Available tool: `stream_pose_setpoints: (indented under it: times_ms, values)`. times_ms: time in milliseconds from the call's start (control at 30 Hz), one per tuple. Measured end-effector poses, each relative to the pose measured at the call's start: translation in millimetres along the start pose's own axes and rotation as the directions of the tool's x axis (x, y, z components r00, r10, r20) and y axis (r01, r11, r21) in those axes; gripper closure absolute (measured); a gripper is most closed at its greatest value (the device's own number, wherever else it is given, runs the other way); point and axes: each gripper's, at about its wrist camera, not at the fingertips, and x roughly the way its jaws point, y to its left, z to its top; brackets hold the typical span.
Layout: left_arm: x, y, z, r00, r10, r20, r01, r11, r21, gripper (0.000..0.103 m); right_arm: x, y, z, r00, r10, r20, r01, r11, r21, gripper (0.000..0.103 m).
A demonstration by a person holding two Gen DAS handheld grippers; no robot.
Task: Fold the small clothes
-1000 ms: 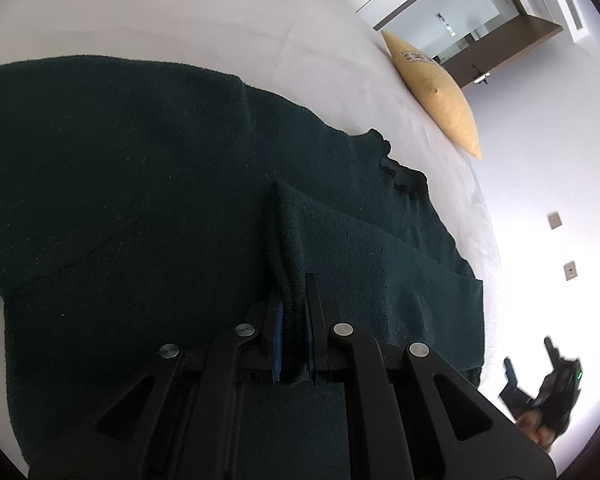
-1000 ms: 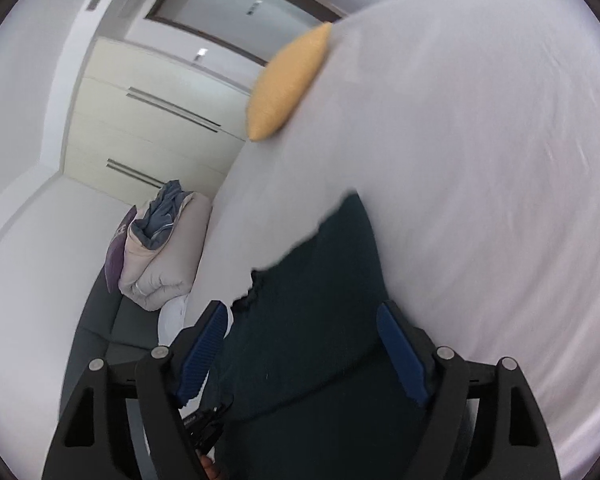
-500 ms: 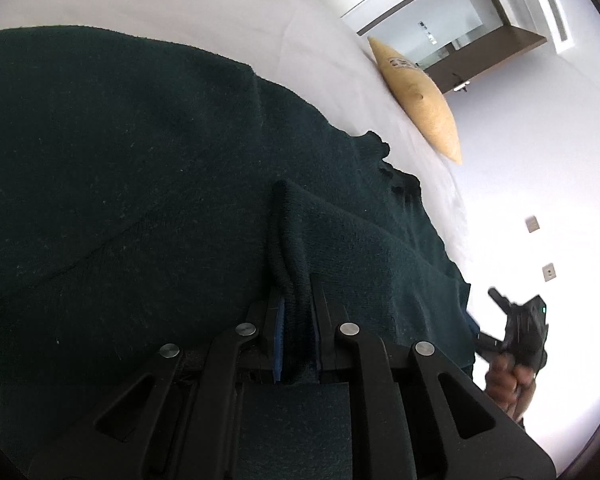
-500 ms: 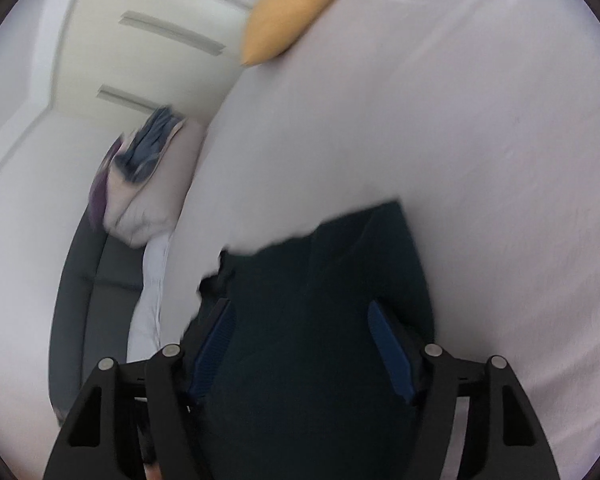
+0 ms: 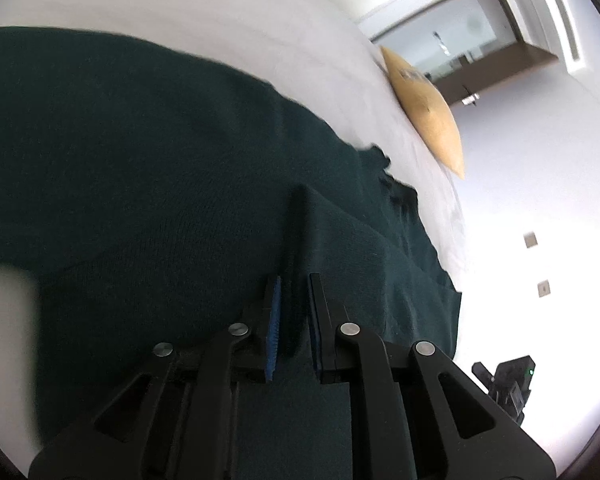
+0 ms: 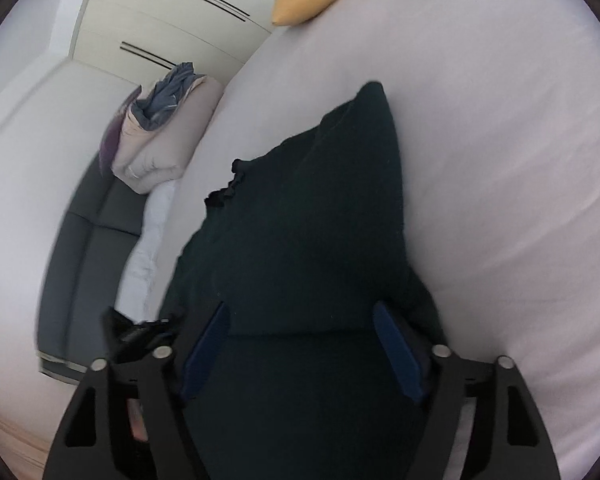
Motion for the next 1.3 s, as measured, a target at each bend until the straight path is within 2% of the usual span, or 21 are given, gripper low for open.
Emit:
stream_pose_setpoints:
  times_ms: [33,67,100,133,167,233,333,433,467,633,867,1000,1067,1133,1167,1233,1267,1300]
  values:
    - [-11.3,4.9,0.0,1.0,-0.002,0.022,0.002,1.0,-0.013,0.08,-3.6,1.4,-2.9,1.0,-0.002,-0.005,0.002,1.0,0.009,0.025]
    - [-26.8,14.2,0.1,0.999,-0.006,0.052,0.008,0.999,-0.034,0.07,-7.4,2.2,-5.5,1.0,-0.003,-0.003,0.003,1.0,0.021,0.025]
    - [-41.9,25.3,0.2,0.997,-0.012,0.077,0.017,0.998,-0.06,0.047,-12.3,2.3,-9.9,1.0,-0.02,0.006,0.02,0.999,0.038,0.025]
    - [-56.1,36.5,1.5,0.995,-0.018,0.1,0.027,0.996,-0.086,0.036,-15.6,2.3,-13.2,1.0,-0.029,0.011,0.028,0.999,0.045,0.025]
    - [-72.2,50.2,1.5,0.991,-0.025,0.132,0.041,0.992,-0.12,0.031,-20.9,2.9,-18.2,0.999,-0.027,0.018,0.026,0.998,0.052,0.024]
    - [-105.8,81.7,3.7,0.982,-0.014,0.191,0.049,0.982,-0.183,0.031,-32.9,6.9,-30.6,0.999,0.004,0.046,-0.007,0.998,0.066,0.024]
    - [-155.2,136.5,7.2,0.954,0.023,0.3,0.071,0.952,-0.297,0.031,-45.8,20.5,-55.1,0.995,0.06,0.085,-0.066,0.995,0.08,0.024]
    - [-195.0,193.8,6.0,0.917,0.072,0.392,0.119,0.889,-0.442,0.031,-47.9,32.3,-77.5,0.99,0.103,0.095,-0.112,0.989,0.097,0.024]
    - [-207.5,216.3,4.0,0.903,0.083,0.422,0.156,0.851,-0.501,0.031,-45.7,35.4,-82.0,0.99,0.108,0.092,-0.118,0.987,0.106,0.024]
    - [-229.7,257.5,9.6,0.86,0.071,0.506,0.275,0.771,-0.575,0.031,-27.8,60.9,-95.9,0.988,0.139,0.064,-0.145,0.984,0.107,0.024]
    - [-232.0,278.8,22.3,0.846,0.108,0.523,0.325,0.672,-0.665,0.031,-7.5,82.9,-104.0,0.99,0.138,0.021,-0.14,0.986,0.093,0.024]
    - [-244.4,298.3,26.9,0.836,0.132,0.533,0.328,0.659,-0.677,0.031,-7.6,82.2,-106.7,0.991,0.132,0.032,-0.134,0.985,0.106,0.024]
    - [-244.8,298.9,25.1,0.828,0.138,0.544,0.328,0.666,-0.67,0.031,-6.3,83.1,-107.3,0.992,0.124,0.029,-0.126,0.986,0.106,0.024]
    - [-243.4,305.5,29.7,0.816,0.145,0.56,0.34,0.662,-0.668,0.035,-6.9,84.0,-108.8,0.992,0.126,0.03,-0.129,0.986,0.104,0.024]
    - [-243.8,310.6,31.6,0.809,0.149,0.568,0.355,0.646,-0.676,0.042,-7.1,84.2,-109.1,0.991,0.129,0.032,-0.131,0.986,0.103,0.024]
    - [-240.7,313.0,38.4,0.809,0.156,0.567,0.351,0.646,-0.678,0.054,-9.7,83.7,-110.8,0.99,0.135,0.035,-0.138,0.985,0.103,0.024]
    - [-238.4,315.5,41.7,0.812,0.163,0.56,0.339,0.65,-0.681,0.07,-9.9,83.4,-111.1,0.99,0.135,0.036,-0.138,0.985,0.102,0.024]
    - [-233.6,319.3,45.7,0.821,0.169,0.545,0.324,0.648,-0.689,0.081,-9.7,82.6,-111.3,0.99,0.134,0.037,-0.138,0.985,0.103,0.024]
